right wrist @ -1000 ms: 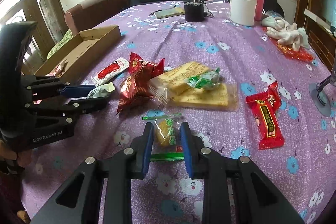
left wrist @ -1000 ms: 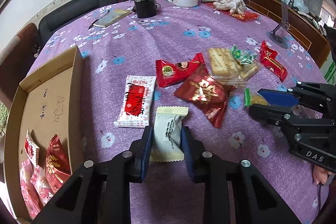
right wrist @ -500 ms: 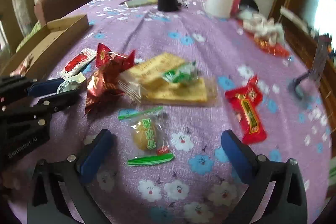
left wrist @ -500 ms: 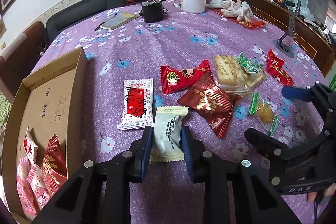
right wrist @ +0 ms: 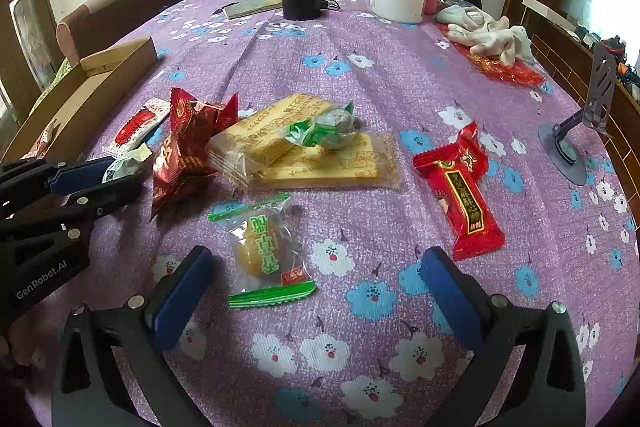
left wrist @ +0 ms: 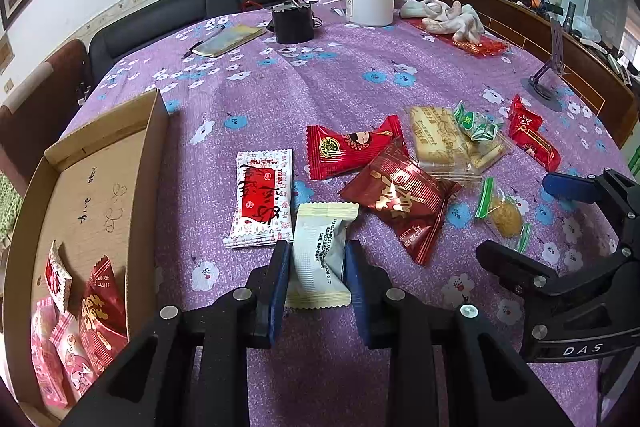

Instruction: Organize snacks

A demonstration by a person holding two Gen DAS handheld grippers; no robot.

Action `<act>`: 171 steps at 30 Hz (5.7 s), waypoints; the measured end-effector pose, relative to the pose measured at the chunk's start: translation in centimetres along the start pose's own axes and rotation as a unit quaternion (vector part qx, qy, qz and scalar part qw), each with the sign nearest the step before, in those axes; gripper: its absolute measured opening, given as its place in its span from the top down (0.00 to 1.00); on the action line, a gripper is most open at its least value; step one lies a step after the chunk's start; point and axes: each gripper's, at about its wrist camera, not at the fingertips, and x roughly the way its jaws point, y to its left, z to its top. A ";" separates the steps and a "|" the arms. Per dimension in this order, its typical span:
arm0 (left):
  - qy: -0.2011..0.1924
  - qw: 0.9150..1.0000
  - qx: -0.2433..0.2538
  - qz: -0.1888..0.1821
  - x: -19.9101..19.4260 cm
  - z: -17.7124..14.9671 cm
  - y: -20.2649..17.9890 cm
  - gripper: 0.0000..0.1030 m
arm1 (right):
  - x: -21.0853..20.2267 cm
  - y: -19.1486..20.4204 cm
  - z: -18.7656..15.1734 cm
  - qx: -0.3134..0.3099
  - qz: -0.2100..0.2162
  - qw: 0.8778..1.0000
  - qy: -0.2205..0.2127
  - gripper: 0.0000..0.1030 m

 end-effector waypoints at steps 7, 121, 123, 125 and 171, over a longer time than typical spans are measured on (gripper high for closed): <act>0.001 1.000 -0.012 -0.010 0.0 -0.1 0.4 0.70 | 0.0 0.0 0.0 0.000 0.000 1.000 0.000 0.00; -0.094 0.963 -0.231 0.103 -6.4 0.3 16.3 0.71 | -2.2 16.6 9.3 -0.080 0.257 0.962 -0.033 0.79; -0.082 0.957 -0.245 0.130 -6.0 -0.2 17.4 0.71 | -1.6 17.9 9.6 -0.085 0.266 0.960 -0.023 0.79; -0.068 0.953 -0.257 0.146 -5.4 -0.6 18.3 0.71 | -1.0 19.2 9.8 -0.088 0.270 0.959 -0.013 0.79; -0.091 0.929 -0.334 0.132 -6.0 -2.1 20.3 0.70 | -0.8 14.1 10.0 0.024 0.326 0.945 -0.008 0.55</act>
